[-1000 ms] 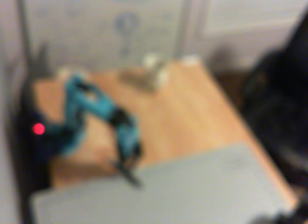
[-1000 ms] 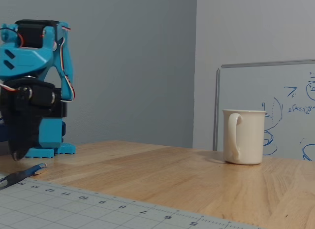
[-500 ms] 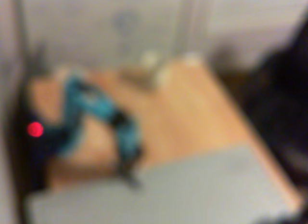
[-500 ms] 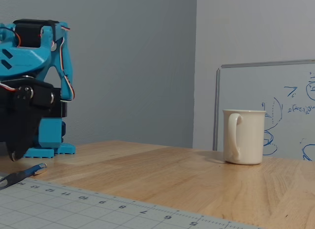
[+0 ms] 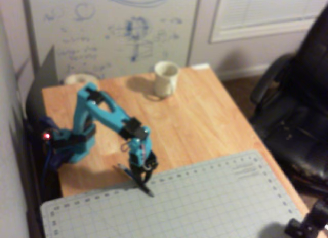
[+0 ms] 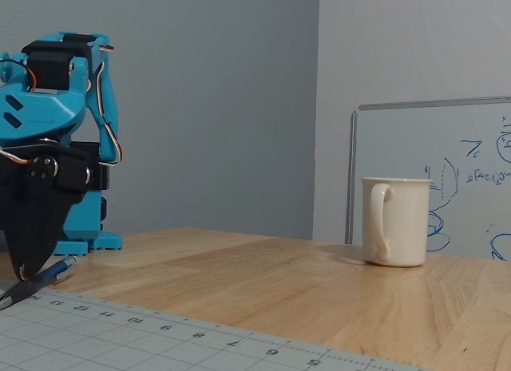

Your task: Touch the pen.

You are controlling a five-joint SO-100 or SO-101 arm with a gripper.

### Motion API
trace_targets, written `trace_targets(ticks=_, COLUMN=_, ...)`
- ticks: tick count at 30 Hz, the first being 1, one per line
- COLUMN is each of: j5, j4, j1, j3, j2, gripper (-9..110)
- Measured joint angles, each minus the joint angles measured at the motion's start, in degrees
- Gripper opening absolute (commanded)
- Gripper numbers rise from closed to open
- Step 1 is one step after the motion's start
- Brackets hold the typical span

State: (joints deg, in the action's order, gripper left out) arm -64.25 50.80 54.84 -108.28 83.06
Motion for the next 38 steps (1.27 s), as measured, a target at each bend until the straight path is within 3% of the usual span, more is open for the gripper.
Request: trace_targets(ticks=38, j5=0.0, j4=-2.0, j1=0.0, j3=0.0, j2=-0.2, gripper=1)
